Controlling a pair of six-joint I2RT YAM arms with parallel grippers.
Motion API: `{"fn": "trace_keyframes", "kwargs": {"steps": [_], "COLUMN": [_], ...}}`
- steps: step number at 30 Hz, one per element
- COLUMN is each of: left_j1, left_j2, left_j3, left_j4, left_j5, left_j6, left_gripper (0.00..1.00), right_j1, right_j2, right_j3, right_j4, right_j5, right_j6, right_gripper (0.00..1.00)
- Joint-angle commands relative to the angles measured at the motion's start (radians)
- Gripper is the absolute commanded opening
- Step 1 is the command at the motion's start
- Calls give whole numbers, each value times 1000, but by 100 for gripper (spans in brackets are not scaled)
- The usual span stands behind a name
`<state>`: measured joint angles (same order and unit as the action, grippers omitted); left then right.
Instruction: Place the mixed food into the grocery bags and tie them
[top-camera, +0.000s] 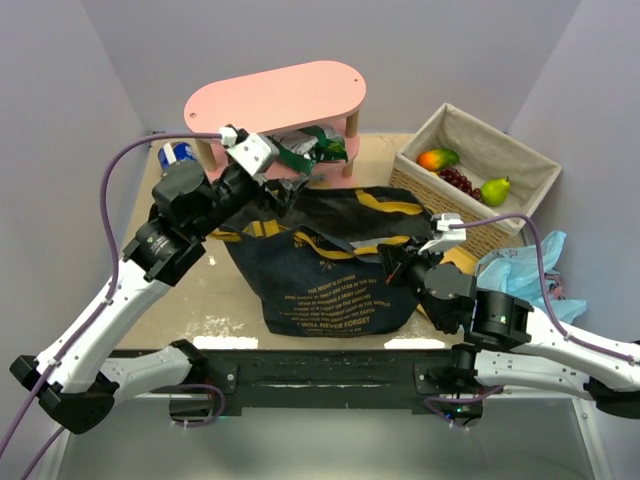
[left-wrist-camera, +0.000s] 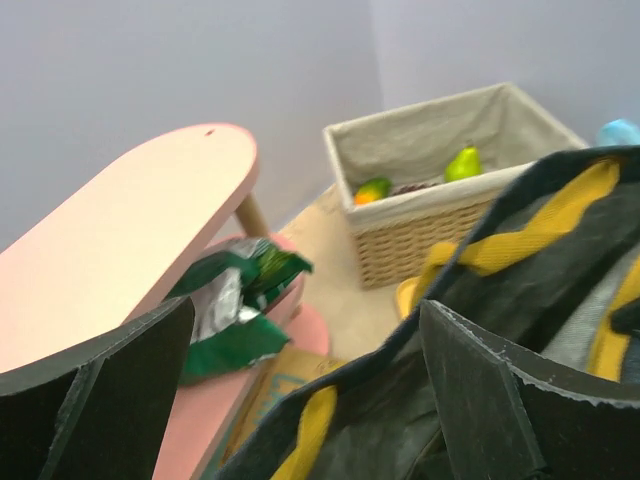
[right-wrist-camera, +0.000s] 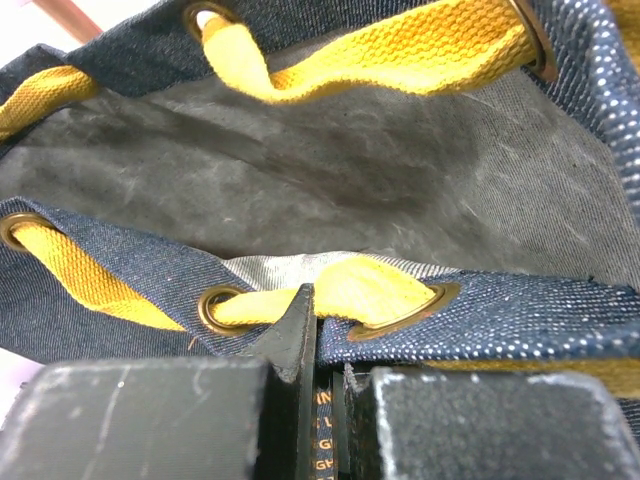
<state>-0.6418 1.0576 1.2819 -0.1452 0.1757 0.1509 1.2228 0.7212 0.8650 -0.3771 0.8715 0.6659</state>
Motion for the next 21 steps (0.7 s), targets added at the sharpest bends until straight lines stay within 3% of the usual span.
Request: {"fn": "trace_keyframes", "kwargs": {"steps": [1, 3, 7, 14, 18, 21], "left_j1": [24, 109, 315, 399, 441, 441], "left_j2": [18, 9, -4, -51, -88, -85], "left_j3": [76, 59, 27, -183, -349, -455], "left_j4": [-207, -205, -186, -7, 130, 243], "left_j5": [-319, -390, -255, -405, -390, -372], "left_j6": [47, 1, -137, -315, -419, -462], "left_gripper": [100, 100, 100, 100, 100, 99], "right_j1": [-3, -3, -3, -5, -5, -5], "right_j2": [6, 11, 11, -68, -82, -72], "right_j3": [48, 57, 127, 94, 71, 98], "right_j4": [33, 17, -144, -106, -135, -282], "right_j5": [55, 116, 451, 584, 613, 649], "right_j6": [-37, -84, -75, -196, -178, -56], "right_gripper": [0, 0, 0, 0, 0, 0]}}
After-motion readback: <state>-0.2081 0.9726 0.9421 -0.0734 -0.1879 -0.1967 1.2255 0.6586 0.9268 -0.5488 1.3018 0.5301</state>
